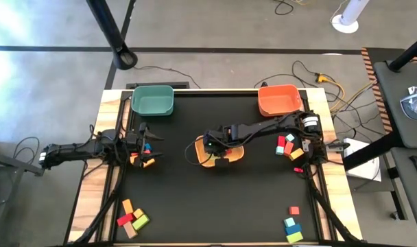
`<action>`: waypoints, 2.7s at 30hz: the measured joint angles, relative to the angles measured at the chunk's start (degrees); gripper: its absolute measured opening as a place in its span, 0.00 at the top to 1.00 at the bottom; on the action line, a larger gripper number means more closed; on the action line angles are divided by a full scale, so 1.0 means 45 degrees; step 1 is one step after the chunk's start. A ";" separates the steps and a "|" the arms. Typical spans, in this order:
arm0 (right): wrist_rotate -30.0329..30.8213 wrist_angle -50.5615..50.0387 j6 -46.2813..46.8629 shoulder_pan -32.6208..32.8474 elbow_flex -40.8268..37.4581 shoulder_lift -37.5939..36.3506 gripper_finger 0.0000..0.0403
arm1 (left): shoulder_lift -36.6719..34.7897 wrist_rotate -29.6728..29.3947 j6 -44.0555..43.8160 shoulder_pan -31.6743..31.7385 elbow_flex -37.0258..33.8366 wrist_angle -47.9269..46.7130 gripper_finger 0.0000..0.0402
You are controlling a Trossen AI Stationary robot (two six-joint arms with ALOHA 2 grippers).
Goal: Sort blocks by size
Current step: Put the orange thin block into the yellow bin, then put the blue thin block into the yellow bin
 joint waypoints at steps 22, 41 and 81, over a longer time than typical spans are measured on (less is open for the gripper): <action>-0.0008 -0.0032 0.0087 -0.0018 -0.0019 0.0109 0.75 | 0.0000 0.0000 0.0000 0.0000 0.0000 0.0004 0.32; 0.1586 -0.0233 -0.0022 0.0109 -0.0052 -0.0556 0.68 | 0.0000 0.0000 0.0005 0.0001 0.0000 0.0001 0.32; 0.0786 -0.2911 0.1435 0.1583 0.0432 -0.2482 0.92 | 0.0000 0.0000 0.0003 0.0001 0.0000 -0.0003 0.32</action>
